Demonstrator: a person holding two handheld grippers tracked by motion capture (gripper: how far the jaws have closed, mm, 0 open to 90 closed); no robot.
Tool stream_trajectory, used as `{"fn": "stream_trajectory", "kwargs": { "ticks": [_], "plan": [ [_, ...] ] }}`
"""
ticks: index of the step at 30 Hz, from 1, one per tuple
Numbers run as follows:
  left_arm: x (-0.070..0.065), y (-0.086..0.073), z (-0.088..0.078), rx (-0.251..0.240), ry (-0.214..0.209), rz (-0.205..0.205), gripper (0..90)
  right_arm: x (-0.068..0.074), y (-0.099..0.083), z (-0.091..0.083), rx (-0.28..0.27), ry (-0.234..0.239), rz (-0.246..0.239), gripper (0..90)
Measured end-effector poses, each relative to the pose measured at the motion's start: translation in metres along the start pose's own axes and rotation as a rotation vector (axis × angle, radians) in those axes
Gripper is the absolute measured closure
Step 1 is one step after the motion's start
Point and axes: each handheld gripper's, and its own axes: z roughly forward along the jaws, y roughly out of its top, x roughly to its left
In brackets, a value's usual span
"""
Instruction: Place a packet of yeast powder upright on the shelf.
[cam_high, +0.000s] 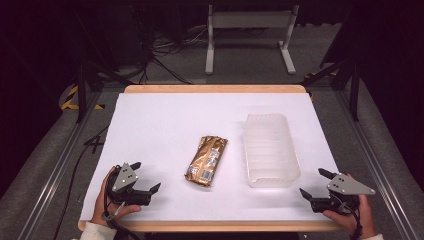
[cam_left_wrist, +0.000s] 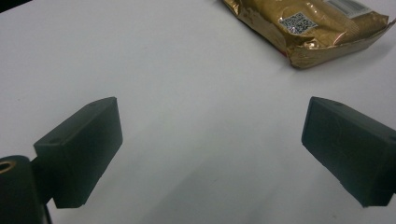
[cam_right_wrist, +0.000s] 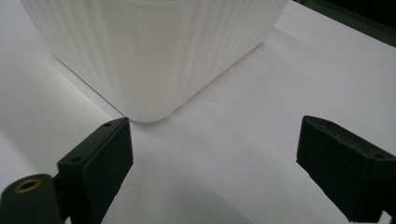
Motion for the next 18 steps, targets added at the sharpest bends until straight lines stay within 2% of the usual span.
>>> {"fn": "stream_trajectory", "kwargs": {
  "ticks": [9,12,18],
  "plan": [
    [0.001,0.008,0.005,0.001,-0.004,-0.005,8.0,0.000,0.000,0.001,0.007,0.000,0.002,11.4],
    [0.003,0.012,0.007,-0.012,-0.010,-0.012,8.0,0.000,0.000,0.001,0.007,0.003,0.003,11.4],
    [0.012,0.023,0.016,-0.032,-0.058,-0.028,8.0,0.001,0.000,0.002,0.009,0.003,0.003,11.6]
  ]
}}
